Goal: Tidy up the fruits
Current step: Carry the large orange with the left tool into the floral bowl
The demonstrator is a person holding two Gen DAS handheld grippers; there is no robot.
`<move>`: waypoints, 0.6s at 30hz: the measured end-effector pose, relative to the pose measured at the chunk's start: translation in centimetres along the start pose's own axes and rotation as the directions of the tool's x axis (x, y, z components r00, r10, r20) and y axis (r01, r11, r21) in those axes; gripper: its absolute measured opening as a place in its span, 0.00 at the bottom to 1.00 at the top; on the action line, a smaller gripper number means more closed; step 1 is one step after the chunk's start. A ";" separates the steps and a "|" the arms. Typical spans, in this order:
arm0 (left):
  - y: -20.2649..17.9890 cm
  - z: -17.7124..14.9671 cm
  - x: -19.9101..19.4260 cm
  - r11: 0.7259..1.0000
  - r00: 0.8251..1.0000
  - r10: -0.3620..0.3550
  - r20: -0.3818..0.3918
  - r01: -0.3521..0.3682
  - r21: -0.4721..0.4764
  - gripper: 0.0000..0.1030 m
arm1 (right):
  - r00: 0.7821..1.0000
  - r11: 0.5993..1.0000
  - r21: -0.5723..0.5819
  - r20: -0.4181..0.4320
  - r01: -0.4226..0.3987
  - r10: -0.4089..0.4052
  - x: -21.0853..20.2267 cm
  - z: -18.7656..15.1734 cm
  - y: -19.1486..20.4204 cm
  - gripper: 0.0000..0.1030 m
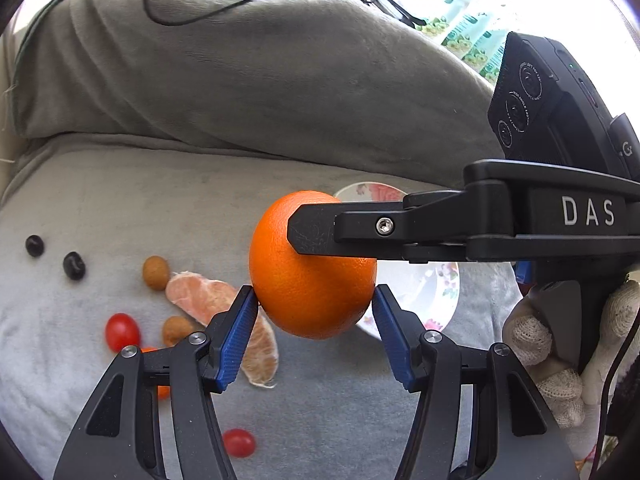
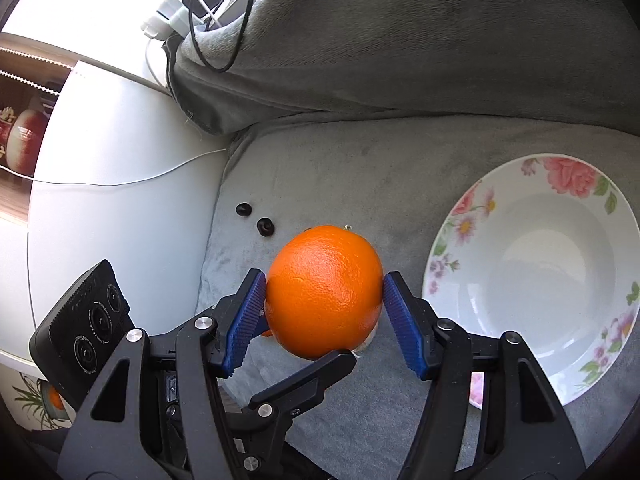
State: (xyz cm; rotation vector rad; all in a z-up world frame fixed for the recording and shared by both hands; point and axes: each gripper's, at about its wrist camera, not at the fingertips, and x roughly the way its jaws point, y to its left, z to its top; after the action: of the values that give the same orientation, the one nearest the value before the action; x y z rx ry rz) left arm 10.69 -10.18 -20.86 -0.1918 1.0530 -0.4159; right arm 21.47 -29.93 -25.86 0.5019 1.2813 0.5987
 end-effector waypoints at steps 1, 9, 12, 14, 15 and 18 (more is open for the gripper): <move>-0.2 0.1 0.6 1.000 1.000 -0.006 -0.006 0.006 0.006 0.57 | 1.000 1.000 0.008 0.004 0.004 -0.004 -0.3 -0.1 -0.5 0.62; -3.0 1.2 4.1 0.998 0.998 -0.038 -0.051 0.041 0.051 0.57 | 0.999 0.997 0.079 0.028 0.017 -0.019 -2.7 -0.7 -4.5 0.62; -4.2 1.0 4.8 0.997 0.997 -0.049 -0.067 0.053 0.060 0.57 | 0.999 0.995 0.096 0.030 0.024 -0.027 -3.0 -0.9 -5.6 0.62; -4.6 1.1 5.7 0.996 0.996 -0.052 -0.076 0.057 0.065 0.57 | 0.999 0.994 0.110 0.029 0.025 -0.028 -2.8 -0.8 -5.9 0.62; -6.1 0.2 5.0 0.996 0.995 -0.054 -0.080 0.060 0.066 0.57 | 0.999 0.993 0.117 0.027 0.025 -0.028 -2.8 -0.8 -6.1 0.62; -6.2 0.0 5.6 0.996 0.994 -0.059 -0.096 0.066 0.065 0.57 | 0.999 0.991 0.129 0.023 0.029 -0.033 -2.6 -1.1 -6.5 0.62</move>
State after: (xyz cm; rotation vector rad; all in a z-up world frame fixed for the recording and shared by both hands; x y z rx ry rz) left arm 11.61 -18.19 -23.14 -0.1459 1.1253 -0.5207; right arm 20.84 -36.51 -28.48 0.5931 1.3072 0.4844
